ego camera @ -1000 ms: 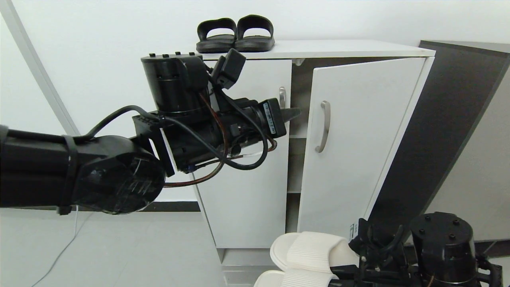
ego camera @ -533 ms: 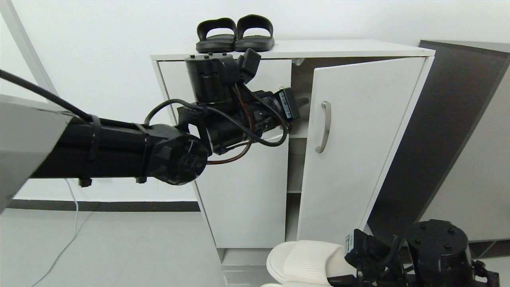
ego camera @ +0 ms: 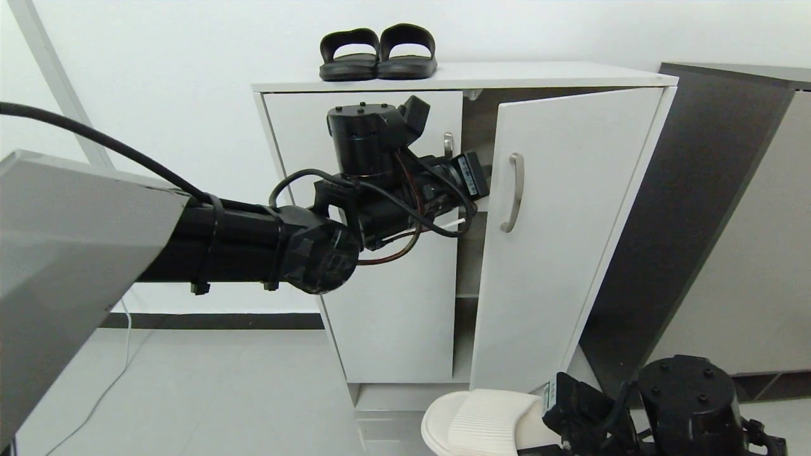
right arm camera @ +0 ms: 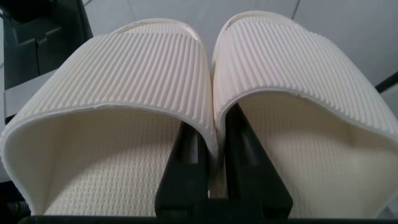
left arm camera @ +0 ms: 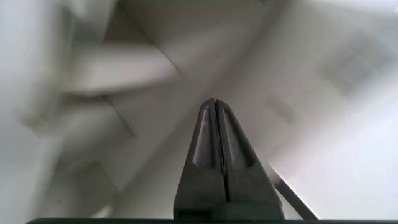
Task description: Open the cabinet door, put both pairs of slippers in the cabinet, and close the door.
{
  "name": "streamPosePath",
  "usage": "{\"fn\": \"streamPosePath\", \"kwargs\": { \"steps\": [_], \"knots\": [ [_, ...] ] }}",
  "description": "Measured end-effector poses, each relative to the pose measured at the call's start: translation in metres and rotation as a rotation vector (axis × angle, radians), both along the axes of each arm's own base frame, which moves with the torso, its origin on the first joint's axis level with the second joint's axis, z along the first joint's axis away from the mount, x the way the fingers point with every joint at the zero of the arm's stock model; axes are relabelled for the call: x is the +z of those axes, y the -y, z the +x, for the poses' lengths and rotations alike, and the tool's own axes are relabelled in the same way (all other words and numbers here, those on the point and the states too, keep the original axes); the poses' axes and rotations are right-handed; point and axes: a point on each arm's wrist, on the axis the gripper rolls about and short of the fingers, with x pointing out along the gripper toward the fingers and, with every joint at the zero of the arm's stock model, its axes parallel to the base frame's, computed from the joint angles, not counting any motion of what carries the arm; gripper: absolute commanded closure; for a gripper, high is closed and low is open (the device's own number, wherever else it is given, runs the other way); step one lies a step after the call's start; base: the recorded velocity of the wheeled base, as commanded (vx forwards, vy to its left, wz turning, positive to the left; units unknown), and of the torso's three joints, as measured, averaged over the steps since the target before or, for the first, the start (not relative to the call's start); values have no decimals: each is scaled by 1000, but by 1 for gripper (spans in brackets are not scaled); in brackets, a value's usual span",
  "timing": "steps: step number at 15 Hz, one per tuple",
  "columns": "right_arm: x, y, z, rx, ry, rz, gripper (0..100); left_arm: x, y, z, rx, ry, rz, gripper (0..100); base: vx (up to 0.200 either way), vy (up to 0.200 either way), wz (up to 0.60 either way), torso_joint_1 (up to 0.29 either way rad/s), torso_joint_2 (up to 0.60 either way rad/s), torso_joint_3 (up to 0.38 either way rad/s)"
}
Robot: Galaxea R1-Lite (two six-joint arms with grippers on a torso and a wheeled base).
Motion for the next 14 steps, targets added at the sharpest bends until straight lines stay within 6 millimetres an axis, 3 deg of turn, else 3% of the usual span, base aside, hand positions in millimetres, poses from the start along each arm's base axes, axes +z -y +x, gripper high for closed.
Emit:
{"fn": "streamPosePath", "kwargs": {
  "steps": [2,5,7,11,14],
  "knots": [
    [-1,0,0,0,-4,-5,100,-8,12,-16,-49,-16,16,100,-200,0,0,0,2,2],
    [-3,0,0,0,-8,-8,100,-7,30,-42,-120,43,-30,100,0,0,0,0,0,0],
    [-3,0,1,-2,-8,-9,100,-4,29,-46,-122,66,-51,100,0,0,0,0,0,0],
    [-3,0,1,0,-10,-10,100,-7,6,-39,-31,111,-101,100,0,0,0,0,0,0],
    [-4,0,0,1,-12,-12,100,-16,-41,-38,67,79,-67,100,0,0,0,0,0,0]
  ]
}}
